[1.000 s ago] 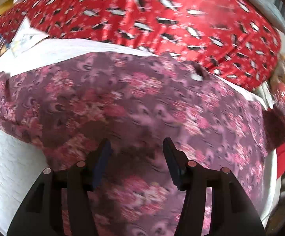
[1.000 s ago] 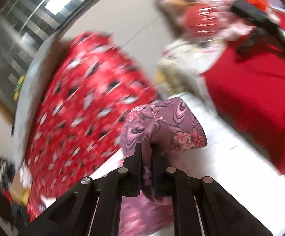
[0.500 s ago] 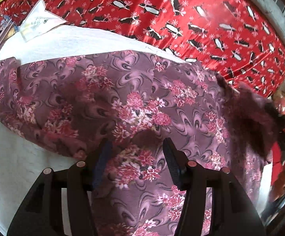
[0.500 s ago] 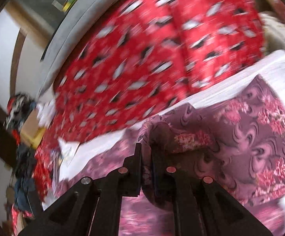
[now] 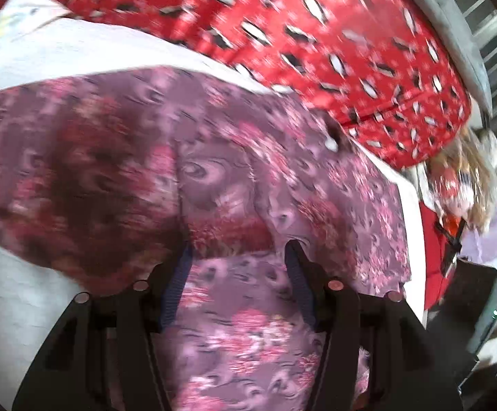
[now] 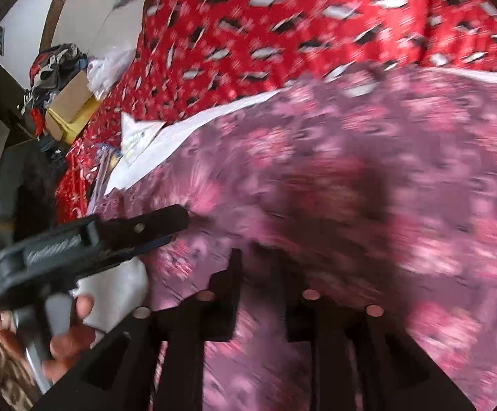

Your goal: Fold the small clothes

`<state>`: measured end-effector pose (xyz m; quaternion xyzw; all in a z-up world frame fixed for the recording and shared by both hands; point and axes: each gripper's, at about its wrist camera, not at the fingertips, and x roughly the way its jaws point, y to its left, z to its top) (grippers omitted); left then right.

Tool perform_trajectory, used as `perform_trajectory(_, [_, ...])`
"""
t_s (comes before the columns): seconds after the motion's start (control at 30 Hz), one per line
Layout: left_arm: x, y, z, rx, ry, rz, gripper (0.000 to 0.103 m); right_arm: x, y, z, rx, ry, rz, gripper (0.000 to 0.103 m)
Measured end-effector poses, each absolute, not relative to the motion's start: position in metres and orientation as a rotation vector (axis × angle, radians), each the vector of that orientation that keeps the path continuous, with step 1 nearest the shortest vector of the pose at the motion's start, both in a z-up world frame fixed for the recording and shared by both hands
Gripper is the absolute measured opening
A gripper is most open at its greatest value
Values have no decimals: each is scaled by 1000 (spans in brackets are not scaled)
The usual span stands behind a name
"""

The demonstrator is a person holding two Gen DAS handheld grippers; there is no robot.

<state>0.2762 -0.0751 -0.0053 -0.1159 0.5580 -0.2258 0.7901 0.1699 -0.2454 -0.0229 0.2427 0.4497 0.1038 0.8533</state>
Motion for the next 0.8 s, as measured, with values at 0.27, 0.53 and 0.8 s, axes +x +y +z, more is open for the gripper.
perform_trajectory(0.27, [282, -90, -16, -241, 1131, -365, 57, 119, -378, -7, 547, 822, -152, 36])
perform_trajectory(0.53, [289, -76, -10, -284, 1059, -322, 6, 124, -470, -44, 700, 851, -321, 8])
perform_trajectory(0.8, [301, -55, -25, -274, 1156, -208, 7, 120, -453, -45, 688, 829, -276, 9])
